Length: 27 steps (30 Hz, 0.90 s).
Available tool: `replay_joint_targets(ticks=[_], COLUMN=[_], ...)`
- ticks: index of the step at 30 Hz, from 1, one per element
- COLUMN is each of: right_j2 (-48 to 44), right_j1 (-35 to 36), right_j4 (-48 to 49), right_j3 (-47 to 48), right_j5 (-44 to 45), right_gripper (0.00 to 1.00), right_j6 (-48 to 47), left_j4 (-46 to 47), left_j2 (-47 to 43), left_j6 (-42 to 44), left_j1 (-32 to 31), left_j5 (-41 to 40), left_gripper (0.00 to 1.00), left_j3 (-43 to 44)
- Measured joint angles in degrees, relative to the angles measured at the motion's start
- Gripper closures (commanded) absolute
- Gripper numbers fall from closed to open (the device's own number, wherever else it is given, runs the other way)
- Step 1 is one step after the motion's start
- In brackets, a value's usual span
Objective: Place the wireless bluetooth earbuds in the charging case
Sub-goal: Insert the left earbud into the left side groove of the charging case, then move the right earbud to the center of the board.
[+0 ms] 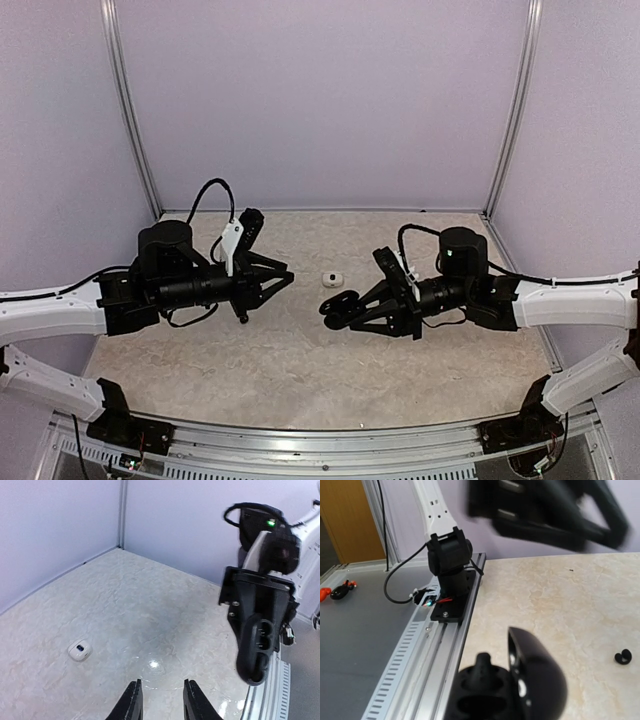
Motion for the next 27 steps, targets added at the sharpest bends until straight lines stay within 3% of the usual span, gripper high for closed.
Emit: replay_joint_targets(ticks=[5,13,22,27], right_j2=[0.3,0.8,1.6,1.6], right_j1=[0.0,0.0,0.0,0.0], right_j4=[0.9,1.7,1.7,1.6], right_j3=[0.0,-0.1,-0.1,-0.1], right_j5=[0.2,1.0,1.4,1.5], right_gripper=[1.00,1.00,1.00,1.00], right_j6=[1.0,2.0,2.0,2.0], left_j4=[-1.5,-6.8,-9.7,-11.3], left_j2=[-2.1,-3.5,14.1,19.1], left_j6=[-10.9,-23.8,-29.3,-29.9], left_j1=[9.0,12.4,13.7,15.4], left_j5=[-6.5,-14.2,-14.2,-14.1], left_gripper=[0.70,0.74,0.74,0.74], left_j3=[-7.6,-14.2,-9.8,-6.6])
